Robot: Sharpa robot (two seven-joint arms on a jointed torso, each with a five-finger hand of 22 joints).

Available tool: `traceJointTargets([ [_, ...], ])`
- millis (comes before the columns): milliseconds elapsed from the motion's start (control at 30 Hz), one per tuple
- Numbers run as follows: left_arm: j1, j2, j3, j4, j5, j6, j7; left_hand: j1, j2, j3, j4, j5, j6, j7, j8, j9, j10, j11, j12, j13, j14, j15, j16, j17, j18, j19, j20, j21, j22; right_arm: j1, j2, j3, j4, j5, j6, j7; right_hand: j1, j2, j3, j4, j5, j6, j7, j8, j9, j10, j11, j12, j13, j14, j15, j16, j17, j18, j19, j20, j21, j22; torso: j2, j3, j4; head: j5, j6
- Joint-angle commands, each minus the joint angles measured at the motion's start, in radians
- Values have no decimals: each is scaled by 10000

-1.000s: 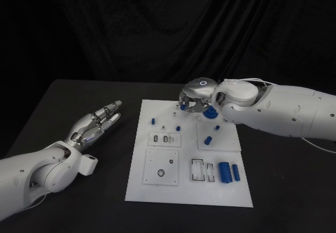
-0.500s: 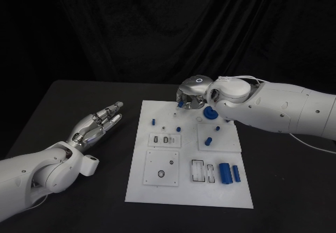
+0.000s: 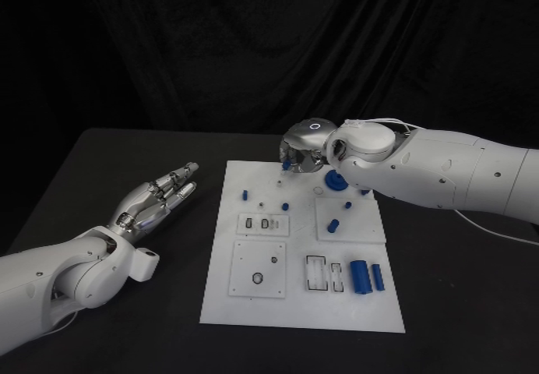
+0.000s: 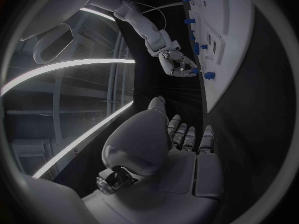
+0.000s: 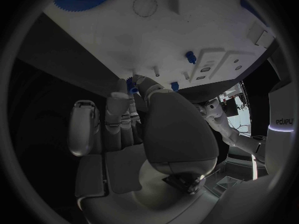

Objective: Assemble the parts on the task board

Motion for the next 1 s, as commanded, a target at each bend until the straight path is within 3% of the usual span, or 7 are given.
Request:
traceJointTargets([
  [33, 22, 30, 8, -12, -23, 123, 1929, 94, 2, 48, 15, 48, -21, 63, -5, 9, 13, -12, -50, -9, -22, 40, -37, -15, 188, -7, 41, -24, 15, 5, 30, 7, -45, 14, 122, -100, 26, 121, 35, -1, -42, 138, -143, 757, 1962, -15, 69, -44, -13, -28, 74, 12, 2, -184, -13, 80, -22, -6, -4, 2, -8, 6, -21],
  [233, 22, 70, 8, -74, -23, 133, 1932, 104, 2, 53, 14, 56, -18, 76, -5, 10, 5, -11, -53, -11, -22, 42, -37, -15, 188, -7, 43, -25, 14, -3, 69, 6, -78, 14, 200, -87, 8, 133, 40, 1, -108, 92, -127, 730, 1999, -38, 83, -87, -13, -45, 89, -2, -11, -181, -25, 93, -32, -10, 5, 4, 6, -61, -21],
  [1000, 22, 155, 8, -157, -24, 180, 1926, 113, 5, 60, 16, 64, -23, 91, -6, 9, 0, -7, -55, -12, -22, 45, -37, -15, 188, -5, 47, -23, 16, -135, 279, 4, -324, 155, 706, -48, -59, 174, 72, 16, -338, -152, -72, 548, 2102, -166, 148, -265, -4, -149, 140, -101, -114, -157, -110, 144, -109, -75, 1, -10, 0, -82, -80],
])
